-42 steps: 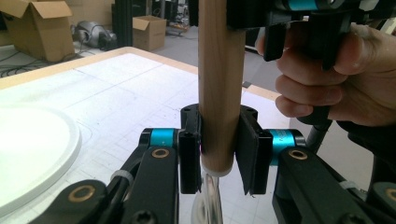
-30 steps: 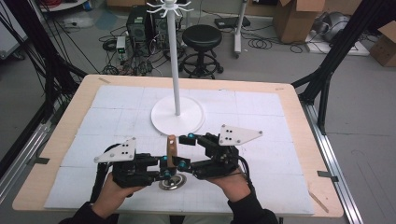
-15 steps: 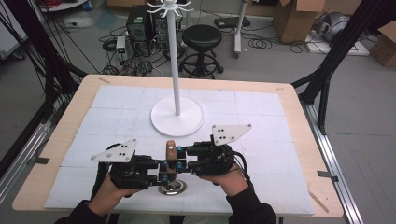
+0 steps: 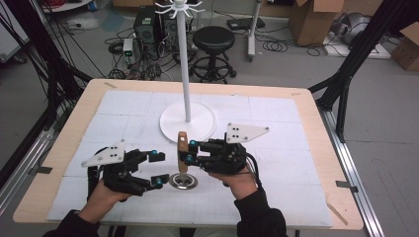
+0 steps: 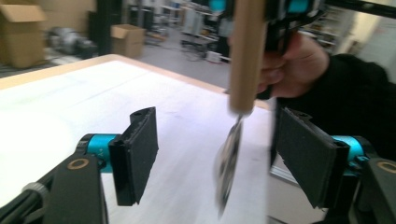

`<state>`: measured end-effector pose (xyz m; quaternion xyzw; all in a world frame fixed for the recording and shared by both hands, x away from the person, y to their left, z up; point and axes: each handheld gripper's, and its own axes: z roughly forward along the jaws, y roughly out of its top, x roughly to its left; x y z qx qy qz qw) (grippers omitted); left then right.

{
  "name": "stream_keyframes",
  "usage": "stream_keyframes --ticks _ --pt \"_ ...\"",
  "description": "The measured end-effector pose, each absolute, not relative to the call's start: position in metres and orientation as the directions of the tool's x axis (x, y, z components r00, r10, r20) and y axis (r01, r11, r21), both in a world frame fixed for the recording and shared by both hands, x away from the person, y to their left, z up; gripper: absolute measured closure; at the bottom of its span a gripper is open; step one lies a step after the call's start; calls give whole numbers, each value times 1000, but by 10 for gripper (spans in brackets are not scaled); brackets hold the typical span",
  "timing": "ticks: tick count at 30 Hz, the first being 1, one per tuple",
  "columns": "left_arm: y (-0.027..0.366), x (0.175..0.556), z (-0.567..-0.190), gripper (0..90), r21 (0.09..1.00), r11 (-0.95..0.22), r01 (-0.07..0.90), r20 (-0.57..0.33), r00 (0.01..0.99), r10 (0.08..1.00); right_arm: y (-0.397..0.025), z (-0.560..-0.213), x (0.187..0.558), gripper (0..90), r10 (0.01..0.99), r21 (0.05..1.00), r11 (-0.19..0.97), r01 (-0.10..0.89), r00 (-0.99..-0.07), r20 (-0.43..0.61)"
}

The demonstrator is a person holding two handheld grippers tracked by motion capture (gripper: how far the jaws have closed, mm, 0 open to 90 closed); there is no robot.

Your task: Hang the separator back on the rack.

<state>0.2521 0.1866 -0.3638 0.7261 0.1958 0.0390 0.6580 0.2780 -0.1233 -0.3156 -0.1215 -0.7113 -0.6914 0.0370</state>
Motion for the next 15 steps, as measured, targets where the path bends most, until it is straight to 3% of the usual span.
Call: stream_keyframes --ticks 3,7,15 --pt "206 256 -370 261 970 -37 239 -203 889 410 -121 -310 288 729 135 975 17 222 -967 218" --pt "225 258 -375 156 972 -29 233 -189 851 491 -117 -300 310 729 150 974 24 224 -964 218" --pt "249 264 -384 166 971 26 239 -217 823 524 -101 -262 350 729 174 980 50 191 -968 180"
